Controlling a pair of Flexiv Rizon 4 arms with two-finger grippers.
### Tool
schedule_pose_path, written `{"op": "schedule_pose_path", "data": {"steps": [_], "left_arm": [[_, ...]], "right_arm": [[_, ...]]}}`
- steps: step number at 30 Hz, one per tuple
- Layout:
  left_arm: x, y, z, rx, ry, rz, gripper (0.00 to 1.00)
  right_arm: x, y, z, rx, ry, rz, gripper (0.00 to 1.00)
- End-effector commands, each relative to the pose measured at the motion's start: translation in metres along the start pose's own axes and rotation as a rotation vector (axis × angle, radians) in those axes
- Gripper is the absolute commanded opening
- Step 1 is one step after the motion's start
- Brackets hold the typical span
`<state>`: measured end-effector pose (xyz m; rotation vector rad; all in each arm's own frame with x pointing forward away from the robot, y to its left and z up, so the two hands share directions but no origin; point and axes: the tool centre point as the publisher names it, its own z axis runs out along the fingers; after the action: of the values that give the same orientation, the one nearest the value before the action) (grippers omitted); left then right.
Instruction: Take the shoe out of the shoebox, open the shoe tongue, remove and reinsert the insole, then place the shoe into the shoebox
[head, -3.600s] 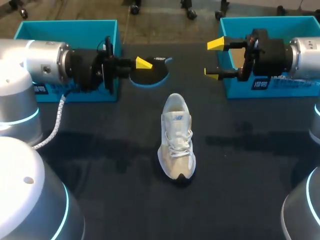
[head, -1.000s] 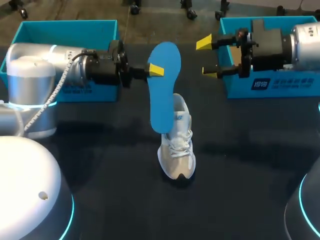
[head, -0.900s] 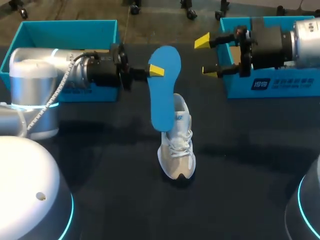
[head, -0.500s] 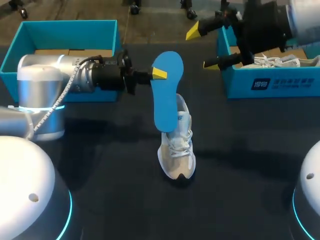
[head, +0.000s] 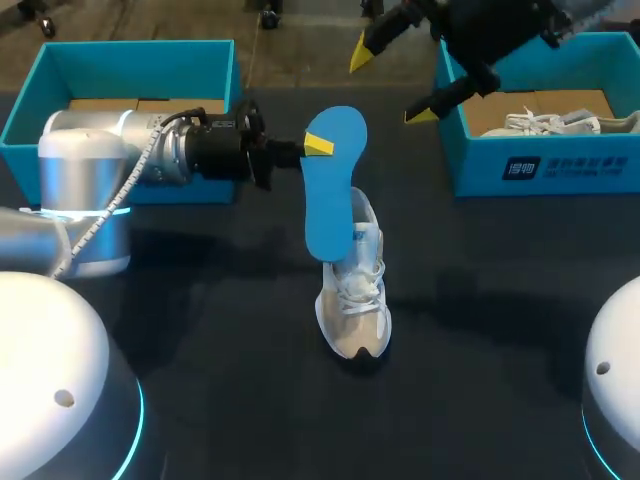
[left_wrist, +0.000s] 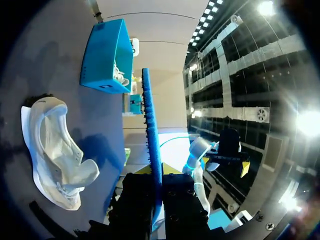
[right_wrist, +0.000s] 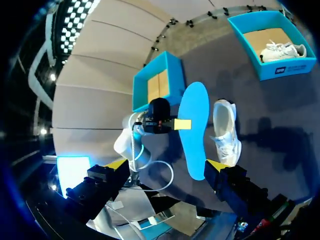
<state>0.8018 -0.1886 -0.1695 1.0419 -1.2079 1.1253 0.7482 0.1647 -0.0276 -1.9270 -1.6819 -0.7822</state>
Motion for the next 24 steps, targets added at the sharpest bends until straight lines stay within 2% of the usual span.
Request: {"op": "schedule_pose_path", "data": {"steps": [1, 8, 14, 24], "left_arm": [[0.002, -0.002, -0.002, -0.011, -0.004, -0.003, 0.00], [0.002, -0.002, -0.002, -0.011, -0.004, -0.003, 0.00], [0.002, -0.002, -0.002, -0.011, -0.004, -0.003, 0.00], [0.002, -0.002, -0.002, -0.011, -0.004, -0.003, 0.00]], "right_arm": [[0.011, 0.012, 0.009, 0.027, -0.373, 0.000, 1.00], [0.014, 0.015, 0.015, 0.037, -0.551, 0.004, 1.00], [0.007, 0.022, 0.021, 0.029, -0.691, 0.005, 1.00], [0.002, 0.029, 0.022, -0.005, -0.754, -0.027, 1.00]]}}
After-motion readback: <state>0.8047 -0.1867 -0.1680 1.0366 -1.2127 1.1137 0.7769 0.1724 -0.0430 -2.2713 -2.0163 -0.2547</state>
